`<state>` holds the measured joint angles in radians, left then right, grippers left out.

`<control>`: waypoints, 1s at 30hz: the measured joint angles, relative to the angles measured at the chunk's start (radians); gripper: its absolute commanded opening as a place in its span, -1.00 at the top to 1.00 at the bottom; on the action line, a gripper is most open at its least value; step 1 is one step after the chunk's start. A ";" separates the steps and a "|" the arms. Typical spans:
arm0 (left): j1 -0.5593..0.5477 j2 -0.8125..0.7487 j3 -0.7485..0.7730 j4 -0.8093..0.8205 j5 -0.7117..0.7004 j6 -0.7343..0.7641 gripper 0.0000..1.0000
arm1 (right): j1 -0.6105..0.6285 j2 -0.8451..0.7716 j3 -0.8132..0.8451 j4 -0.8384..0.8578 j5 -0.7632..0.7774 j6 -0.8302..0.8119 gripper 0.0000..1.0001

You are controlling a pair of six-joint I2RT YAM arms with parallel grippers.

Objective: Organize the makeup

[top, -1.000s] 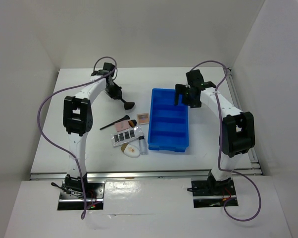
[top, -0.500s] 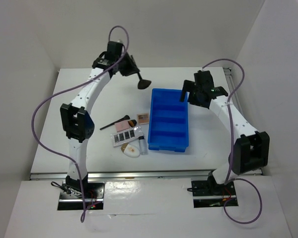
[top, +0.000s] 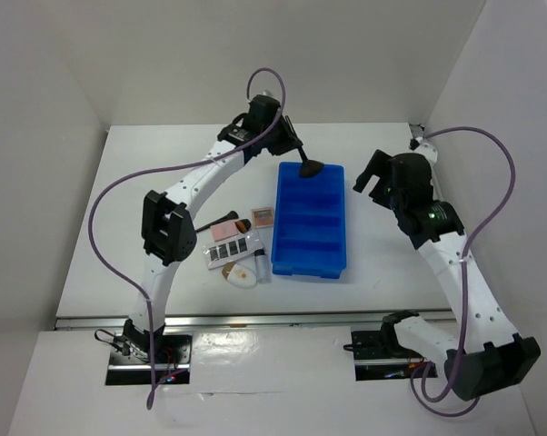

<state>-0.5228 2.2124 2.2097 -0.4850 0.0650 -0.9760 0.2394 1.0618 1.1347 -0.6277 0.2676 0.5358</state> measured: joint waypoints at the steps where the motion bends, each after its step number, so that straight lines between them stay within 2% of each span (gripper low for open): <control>1: -0.013 0.013 0.010 0.009 -0.034 -0.035 1.00 | 0.000 -0.023 -0.004 0.001 0.003 0.005 -1.00; 7: -0.103 0.063 0.042 0.056 -0.194 -0.217 1.00 | 0.000 -0.139 -0.015 -0.001 -0.006 0.018 -1.00; 12: -0.150 0.069 0.023 0.083 -0.337 -0.343 1.00 | 0.000 -0.175 -0.015 -0.019 -0.032 0.014 -1.00; 20: -0.154 0.086 -0.025 0.125 -0.502 -0.420 1.00 | 0.000 -0.247 -0.016 -0.080 -0.047 -0.010 -1.00; 30: -0.161 0.134 -0.090 0.135 -0.578 -0.494 1.00 | 0.000 -0.279 -0.053 -0.106 -0.046 -0.019 -1.00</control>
<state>-0.6842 2.3466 2.1201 -0.3496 -0.5133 -1.4704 0.2394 0.7826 1.0821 -0.7341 0.2218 0.5171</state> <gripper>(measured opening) 0.270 0.999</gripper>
